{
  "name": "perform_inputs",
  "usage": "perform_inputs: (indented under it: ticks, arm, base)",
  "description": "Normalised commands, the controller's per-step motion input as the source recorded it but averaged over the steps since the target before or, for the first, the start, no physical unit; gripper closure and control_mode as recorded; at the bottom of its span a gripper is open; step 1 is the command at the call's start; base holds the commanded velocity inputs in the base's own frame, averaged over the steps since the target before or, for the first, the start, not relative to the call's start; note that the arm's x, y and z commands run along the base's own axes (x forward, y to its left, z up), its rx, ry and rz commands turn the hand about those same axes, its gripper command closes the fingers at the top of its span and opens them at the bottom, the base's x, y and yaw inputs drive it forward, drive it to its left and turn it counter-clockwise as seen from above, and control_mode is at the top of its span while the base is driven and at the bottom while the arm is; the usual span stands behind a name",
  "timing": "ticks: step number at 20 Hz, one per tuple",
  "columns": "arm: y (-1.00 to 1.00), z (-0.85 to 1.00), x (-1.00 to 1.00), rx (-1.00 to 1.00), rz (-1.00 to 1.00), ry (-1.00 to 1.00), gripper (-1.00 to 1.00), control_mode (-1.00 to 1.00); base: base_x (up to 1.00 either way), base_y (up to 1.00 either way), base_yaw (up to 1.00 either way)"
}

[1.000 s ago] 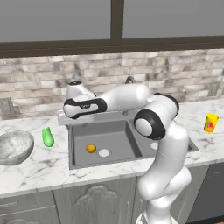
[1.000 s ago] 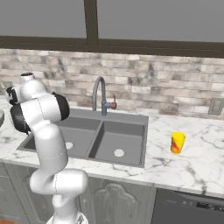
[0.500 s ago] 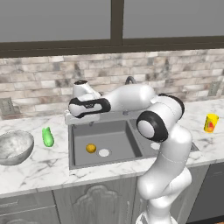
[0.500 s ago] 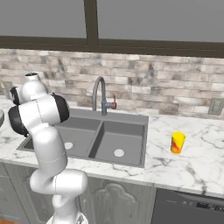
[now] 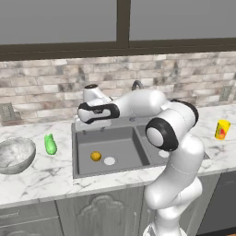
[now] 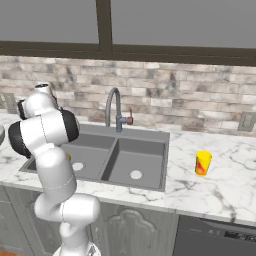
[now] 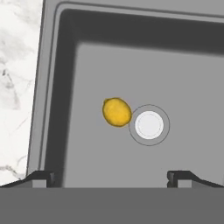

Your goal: Remove the lemon and corn from the sink. Then move the bowl and cup from the counter to the sink for washing.

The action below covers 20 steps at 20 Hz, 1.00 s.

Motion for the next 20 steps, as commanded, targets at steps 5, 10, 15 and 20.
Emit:
perform_inputs:
  ticks: [5, 10, 15, 20]
  arm:
    - [-0.17, -0.05, 0.16, 0.00, 0.00, 0.00, -1.00, -1.00]
    - [-0.10, -0.05, 0.22, 0.00, 0.00, 0.00, -1.00, -1.00]
    - [-0.05, -0.04, 0.22, 0.00, 0.00, 0.00, -1.00, -1.00]
    - [0.00, -0.07, 0.12, 0.00, 0.00, 0.01, -1.00, -1.00]
  base:
    - [0.00, 0.00, 0.00]
    - [0.00, 0.00, 0.00]
    - [0.00, 0.00, 0.00]
    - [0.00, 0.00, 0.00]
